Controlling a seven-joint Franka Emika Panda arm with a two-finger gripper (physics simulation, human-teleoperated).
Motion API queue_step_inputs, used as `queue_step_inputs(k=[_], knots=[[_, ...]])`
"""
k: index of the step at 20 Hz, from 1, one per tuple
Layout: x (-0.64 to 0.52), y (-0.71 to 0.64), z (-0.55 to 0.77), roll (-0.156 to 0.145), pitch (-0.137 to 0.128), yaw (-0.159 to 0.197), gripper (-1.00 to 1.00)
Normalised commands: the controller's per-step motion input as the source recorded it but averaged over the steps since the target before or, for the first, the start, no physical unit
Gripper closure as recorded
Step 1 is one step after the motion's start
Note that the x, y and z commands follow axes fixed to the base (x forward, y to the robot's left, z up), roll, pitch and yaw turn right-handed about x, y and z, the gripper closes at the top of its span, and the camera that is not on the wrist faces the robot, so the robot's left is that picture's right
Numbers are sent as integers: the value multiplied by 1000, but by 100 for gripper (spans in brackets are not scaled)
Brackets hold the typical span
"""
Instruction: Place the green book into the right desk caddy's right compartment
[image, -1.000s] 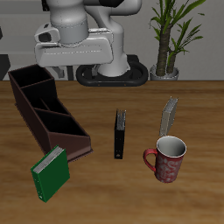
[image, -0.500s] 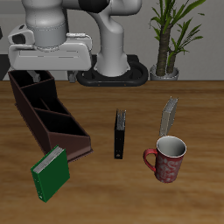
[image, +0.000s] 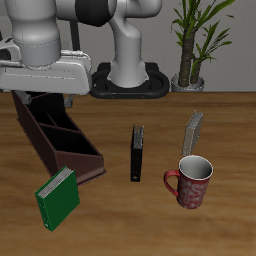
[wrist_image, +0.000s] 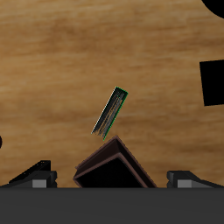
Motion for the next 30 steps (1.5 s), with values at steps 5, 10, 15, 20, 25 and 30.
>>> queue_step_inputs(k=[5, 10, 15, 20, 25, 30], knots=[[224, -50, -85, -20, -5, -18, -100], [209, 75, -202, -27, -4, -33, -100], [75, 47, -215, -7, -34, -62, -100], [85, -150, -358, -36, -22, -82, -100], [34, 1, -289, 12, -21, -34, -100], [13, -29, -354, -14, -29, -55, -100]])
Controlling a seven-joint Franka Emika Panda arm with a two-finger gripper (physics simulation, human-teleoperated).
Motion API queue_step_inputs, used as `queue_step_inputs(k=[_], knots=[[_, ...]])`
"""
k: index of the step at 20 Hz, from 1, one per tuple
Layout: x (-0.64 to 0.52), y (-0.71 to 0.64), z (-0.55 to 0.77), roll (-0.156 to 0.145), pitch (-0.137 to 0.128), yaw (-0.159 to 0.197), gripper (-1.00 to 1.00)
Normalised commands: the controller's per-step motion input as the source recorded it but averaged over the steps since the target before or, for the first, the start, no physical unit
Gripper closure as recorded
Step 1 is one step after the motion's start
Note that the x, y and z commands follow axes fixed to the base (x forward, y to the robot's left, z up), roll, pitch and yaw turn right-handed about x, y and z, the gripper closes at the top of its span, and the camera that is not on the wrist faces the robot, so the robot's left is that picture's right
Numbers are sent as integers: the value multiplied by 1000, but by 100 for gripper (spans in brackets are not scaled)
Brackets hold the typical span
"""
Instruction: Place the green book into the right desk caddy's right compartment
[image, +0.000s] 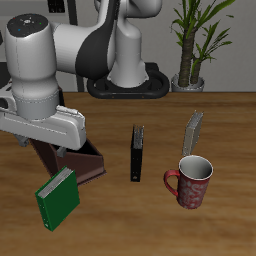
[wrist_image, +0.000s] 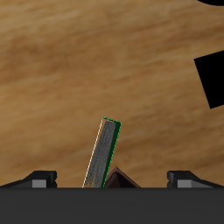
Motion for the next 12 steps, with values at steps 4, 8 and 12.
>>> queue_step_inputs(k=[4, 8, 12], knots=[[-2, -21, -260, -9, -13, -37, -100], [32, -70, -368, -37, 25, -11, -100], [76, -39, -277, -33, 37, -33, -100]])
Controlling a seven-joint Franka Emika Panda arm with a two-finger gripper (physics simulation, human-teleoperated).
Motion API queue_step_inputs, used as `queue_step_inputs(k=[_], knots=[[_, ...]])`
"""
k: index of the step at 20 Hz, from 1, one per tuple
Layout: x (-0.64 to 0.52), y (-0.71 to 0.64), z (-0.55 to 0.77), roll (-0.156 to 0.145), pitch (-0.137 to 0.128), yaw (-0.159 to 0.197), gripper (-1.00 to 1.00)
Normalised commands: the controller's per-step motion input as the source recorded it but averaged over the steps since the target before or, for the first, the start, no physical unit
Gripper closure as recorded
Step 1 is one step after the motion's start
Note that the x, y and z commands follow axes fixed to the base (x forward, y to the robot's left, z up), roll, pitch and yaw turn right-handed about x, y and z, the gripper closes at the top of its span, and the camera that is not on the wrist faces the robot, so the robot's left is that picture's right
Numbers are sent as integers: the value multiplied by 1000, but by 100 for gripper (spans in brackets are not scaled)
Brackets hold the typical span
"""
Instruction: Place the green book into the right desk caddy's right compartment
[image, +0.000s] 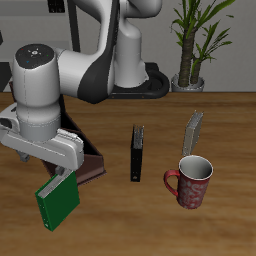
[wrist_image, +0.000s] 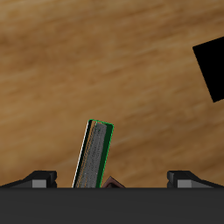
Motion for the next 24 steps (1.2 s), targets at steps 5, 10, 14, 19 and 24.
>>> queue_step_inputs(k=[5, 10, 14, 19, 24], knots=[[61, 42, -393, 10, 50, 0, -100], [52, 66, -208, 17, 35, -25, -100], [54, 189, -288, 44, 40, 8, -100], [34, 7, -223, -5, 37, 1, 100], [-7, -58, -26, -3, 6, -8, 100]])
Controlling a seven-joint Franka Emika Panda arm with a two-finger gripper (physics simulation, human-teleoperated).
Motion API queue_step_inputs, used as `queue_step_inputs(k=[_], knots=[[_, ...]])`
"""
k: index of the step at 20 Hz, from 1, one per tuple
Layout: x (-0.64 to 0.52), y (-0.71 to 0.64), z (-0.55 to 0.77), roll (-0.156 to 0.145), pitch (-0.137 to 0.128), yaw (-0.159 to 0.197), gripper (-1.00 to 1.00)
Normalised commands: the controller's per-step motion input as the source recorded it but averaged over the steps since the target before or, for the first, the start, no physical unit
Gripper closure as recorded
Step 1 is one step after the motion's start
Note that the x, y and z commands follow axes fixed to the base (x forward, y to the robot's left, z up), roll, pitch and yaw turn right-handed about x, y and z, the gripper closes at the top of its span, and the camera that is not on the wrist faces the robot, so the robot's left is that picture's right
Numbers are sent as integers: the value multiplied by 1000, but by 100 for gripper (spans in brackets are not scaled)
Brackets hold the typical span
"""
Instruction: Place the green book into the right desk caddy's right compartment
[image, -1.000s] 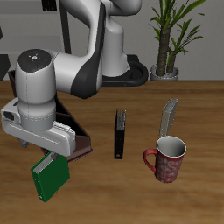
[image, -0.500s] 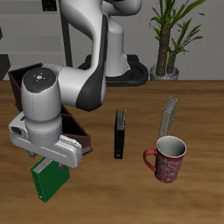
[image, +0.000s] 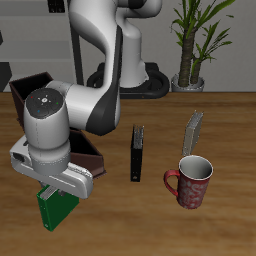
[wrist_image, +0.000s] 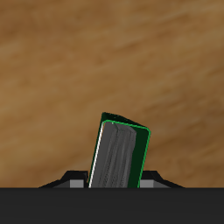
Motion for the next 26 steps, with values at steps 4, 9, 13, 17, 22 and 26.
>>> queue_step_inputs(k=[4, 9, 13, 17, 22, 26], knots=[[-1, -11, 73, 0, -4, 3, 100], [-66, 50, 227, 3, -29, 5, 100], [-129, 50, 469, -15, -63, 12, 100], [-318, 115, 762, -31, -117, 0, 100], [-438, 107, 785, -7, -92, -15, 100], [-437, -117, 691, -81, -48, -53, 100]])
